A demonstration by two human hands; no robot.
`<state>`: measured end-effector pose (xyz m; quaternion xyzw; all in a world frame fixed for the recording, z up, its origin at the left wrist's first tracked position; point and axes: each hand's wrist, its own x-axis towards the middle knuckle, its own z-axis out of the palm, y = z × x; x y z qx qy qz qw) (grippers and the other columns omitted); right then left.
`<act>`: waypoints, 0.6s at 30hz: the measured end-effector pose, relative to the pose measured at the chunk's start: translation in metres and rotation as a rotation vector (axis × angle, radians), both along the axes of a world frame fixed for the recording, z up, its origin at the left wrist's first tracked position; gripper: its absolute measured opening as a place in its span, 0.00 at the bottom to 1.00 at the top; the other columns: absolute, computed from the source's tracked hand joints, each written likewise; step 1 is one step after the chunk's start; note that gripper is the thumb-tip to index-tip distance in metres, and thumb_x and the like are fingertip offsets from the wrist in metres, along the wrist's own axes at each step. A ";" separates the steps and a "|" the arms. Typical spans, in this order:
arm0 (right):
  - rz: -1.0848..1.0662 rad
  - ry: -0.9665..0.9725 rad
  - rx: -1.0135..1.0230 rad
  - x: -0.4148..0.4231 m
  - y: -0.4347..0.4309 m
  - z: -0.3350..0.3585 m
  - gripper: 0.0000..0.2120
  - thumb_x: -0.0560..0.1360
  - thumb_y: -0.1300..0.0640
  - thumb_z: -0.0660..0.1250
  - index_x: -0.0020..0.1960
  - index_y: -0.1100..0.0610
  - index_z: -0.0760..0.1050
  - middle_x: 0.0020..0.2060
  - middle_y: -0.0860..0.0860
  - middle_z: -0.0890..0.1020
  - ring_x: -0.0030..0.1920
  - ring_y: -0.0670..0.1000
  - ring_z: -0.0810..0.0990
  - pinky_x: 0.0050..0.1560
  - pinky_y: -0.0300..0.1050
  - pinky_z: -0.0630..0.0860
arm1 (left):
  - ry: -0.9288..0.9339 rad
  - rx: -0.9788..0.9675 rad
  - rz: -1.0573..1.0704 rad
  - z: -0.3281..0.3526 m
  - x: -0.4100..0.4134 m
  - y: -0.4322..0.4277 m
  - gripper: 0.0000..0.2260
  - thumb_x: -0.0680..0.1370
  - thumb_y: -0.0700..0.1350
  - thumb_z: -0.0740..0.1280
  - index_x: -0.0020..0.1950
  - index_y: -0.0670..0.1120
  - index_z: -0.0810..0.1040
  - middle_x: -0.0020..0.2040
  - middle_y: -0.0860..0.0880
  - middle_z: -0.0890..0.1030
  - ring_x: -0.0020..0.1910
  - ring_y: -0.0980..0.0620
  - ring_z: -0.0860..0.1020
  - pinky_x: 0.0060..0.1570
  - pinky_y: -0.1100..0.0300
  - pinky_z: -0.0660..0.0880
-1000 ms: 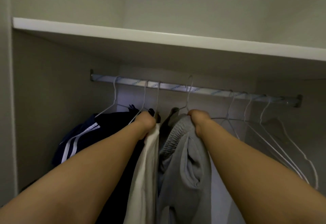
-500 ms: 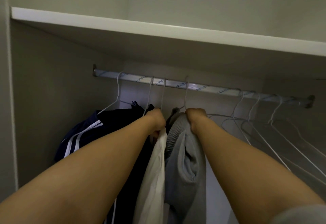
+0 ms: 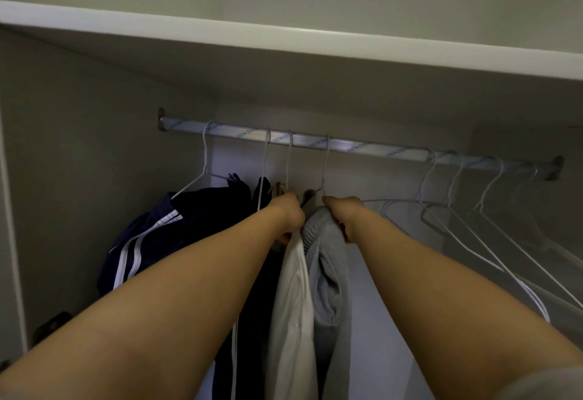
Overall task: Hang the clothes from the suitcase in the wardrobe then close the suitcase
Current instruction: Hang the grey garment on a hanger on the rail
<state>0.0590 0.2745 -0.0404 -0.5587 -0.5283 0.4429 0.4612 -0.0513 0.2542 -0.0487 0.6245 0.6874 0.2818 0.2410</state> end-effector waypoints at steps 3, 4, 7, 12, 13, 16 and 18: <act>0.043 0.027 -0.045 0.011 -0.004 -0.002 0.17 0.78 0.58 0.63 0.63 0.67 0.70 0.42 0.57 0.77 0.34 0.52 0.73 0.39 0.45 0.75 | 0.052 0.022 -0.006 0.000 0.004 -0.001 0.24 0.79 0.37 0.60 0.74 0.41 0.59 0.68 0.38 0.67 0.62 0.39 0.72 0.54 0.50 0.78; 0.048 0.034 -0.066 0.015 -0.005 -0.003 0.13 0.78 0.59 0.62 0.59 0.66 0.72 0.37 0.56 0.74 0.33 0.52 0.72 0.36 0.43 0.73 | 0.093 0.035 -0.003 0.000 0.006 -0.002 0.23 0.79 0.37 0.60 0.74 0.40 0.59 0.68 0.38 0.67 0.63 0.39 0.72 0.56 0.51 0.77; 0.011 0.002 -0.088 0.023 -0.001 -0.006 0.07 0.77 0.63 0.61 0.40 0.62 0.70 0.33 0.55 0.71 0.31 0.51 0.69 0.30 0.39 0.68 | 0.229 0.069 0.027 0.002 0.010 -0.007 0.22 0.80 0.37 0.58 0.74 0.38 0.59 0.72 0.37 0.62 0.69 0.40 0.67 0.65 0.52 0.70; -0.038 -0.066 0.072 0.018 0.008 -0.007 0.13 0.71 0.63 0.62 0.31 0.55 0.62 0.30 0.52 0.65 0.28 0.50 0.61 0.31 0.38 0.59 | 0.310 0.137 0.128 0.009 0.014 -0.019 0.20 0.79 0.37 0.57 0.72 0.38 0.64 0.72 0.37 0.60 0.67 0.39 0.67 0.65 0.52 0.70; -0.030 -0.057 0.094 0.013 0.006 -0.007 0.12 0.70 0.63 0.62 0.31 0.55 0.62 0.29 0.52 0.66 0.28 0.50 0.61 0.31 0.38 0.59 | 0.296 0.157 0.139 0.010 0.013 -0.021 0.19 0.79 0.37 0.57 0.70 0.37 0.66 0.71 0.37 0.62 0.65 0.39 0.69 0.63 0.52 0.71; 0.019 -0.047 0.148 0.000 -0.015 -0.002 0.13 0.73 0.64 0.62 0.31 0.57 0.65 0.28 0.54 0.69 0.27 0.51 0.65 0.28 0.38 0.61 | 0.233 0.236 0.180 0.011 0.009 -0.028 0.14 0.79 0.38 0.57 0.62 0.35 0.73 0.63 0.36 0.72 0.59 0.39 0.74 0.54 0.52 0.74; 0.065 -0.022 0.153 -0.011 -0.028 -0.005 0.13 0.74 0.64 0.61 0.31 0.59 0.66 0.27 0.55 0.70 0.26 0.52 0.66 0.26 0.39 0.61 | 0.191 0.266 0.216 0.008 0.005 -0.039 0.13 0.79 0.39 0.56 0.59 0.35 0.74 0.60 0.36 0.76 0.57 0.39 0.76 0.47 0.54 0.73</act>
